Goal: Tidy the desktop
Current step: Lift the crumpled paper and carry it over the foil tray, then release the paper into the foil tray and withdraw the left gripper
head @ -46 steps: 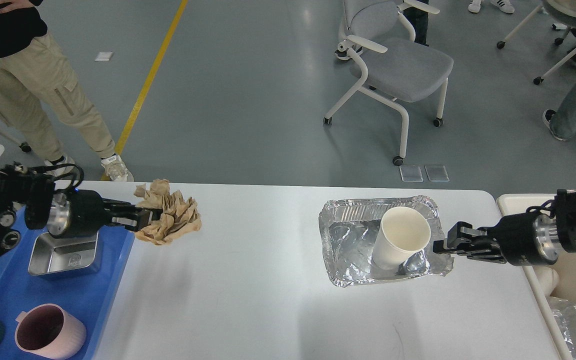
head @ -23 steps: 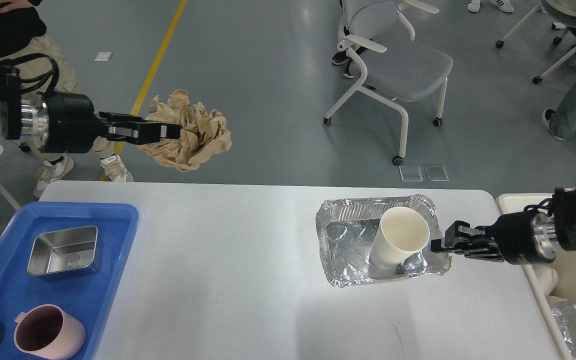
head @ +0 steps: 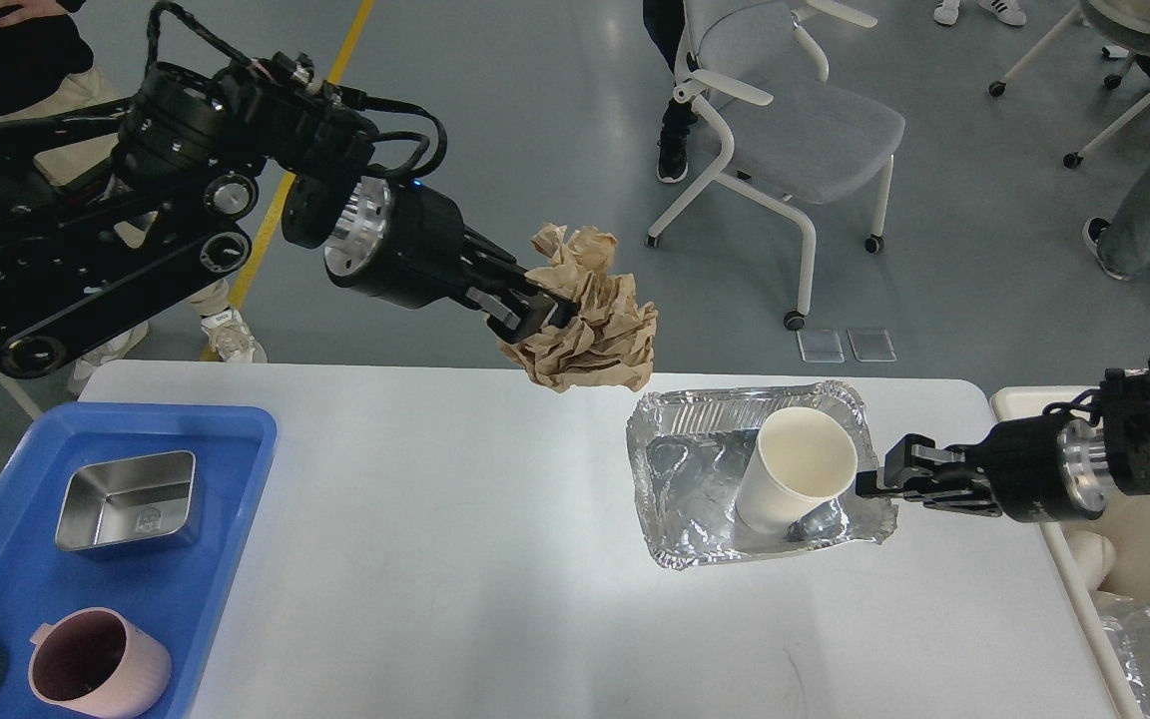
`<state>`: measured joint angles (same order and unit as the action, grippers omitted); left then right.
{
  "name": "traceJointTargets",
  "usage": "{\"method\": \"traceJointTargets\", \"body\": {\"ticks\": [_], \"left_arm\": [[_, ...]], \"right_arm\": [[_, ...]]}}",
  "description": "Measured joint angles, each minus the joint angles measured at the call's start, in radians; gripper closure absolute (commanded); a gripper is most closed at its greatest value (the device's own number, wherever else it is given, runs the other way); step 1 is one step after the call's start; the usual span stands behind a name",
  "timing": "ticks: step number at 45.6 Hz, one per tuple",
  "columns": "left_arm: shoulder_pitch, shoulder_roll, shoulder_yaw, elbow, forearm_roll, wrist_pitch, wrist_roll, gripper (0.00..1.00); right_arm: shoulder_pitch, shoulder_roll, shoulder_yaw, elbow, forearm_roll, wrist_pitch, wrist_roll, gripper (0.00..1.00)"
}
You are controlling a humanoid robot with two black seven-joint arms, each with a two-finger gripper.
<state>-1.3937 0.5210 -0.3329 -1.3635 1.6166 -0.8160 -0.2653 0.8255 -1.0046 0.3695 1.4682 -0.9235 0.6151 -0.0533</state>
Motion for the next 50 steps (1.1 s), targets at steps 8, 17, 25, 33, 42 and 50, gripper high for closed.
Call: {"method": "traceJointTargets", "body": {"ticks": [8,17,25,33,42,50], "left_arm": [[-0.036,-0.116,0.02,0.035,0.002,-0.003,0.022,0.92],[-0.05,-0.18,0.068,0.06,0.007,-0.003,0.024,0.91],[-0.046,-0.192,0.09,0.069,0.025,-0.003,0.026,0.9],[-0.041,-0.244,0.104,0.098,0.031,-0.003,0.026,0.88],[-0.039,-0.303,0.106,0.146,0.031,0.002,0.026,0.86],[-0.04,-0.334,0.106,0.168,0.031,0.008,0.029,0.83]], "right_arm": [[0.0,0.0,0.0,0.0,0.0,0.0,0.0,1.0],[0.0,0.0,0.004,0.0,0.0,0.0,0.0,1.0],[0.003,0.0,0.01,0.0,0.0,0.0,0.0,1.0],[0.006,0.001,0.011,0.001,0.0,0.0,0.0,1.0],[0.004,0.0,0.011,0.001,0.002,0.0,0.001,1.0],[0.003,0.002,0.011,0.001,0.002,0.0,0.001,1.0]]}}
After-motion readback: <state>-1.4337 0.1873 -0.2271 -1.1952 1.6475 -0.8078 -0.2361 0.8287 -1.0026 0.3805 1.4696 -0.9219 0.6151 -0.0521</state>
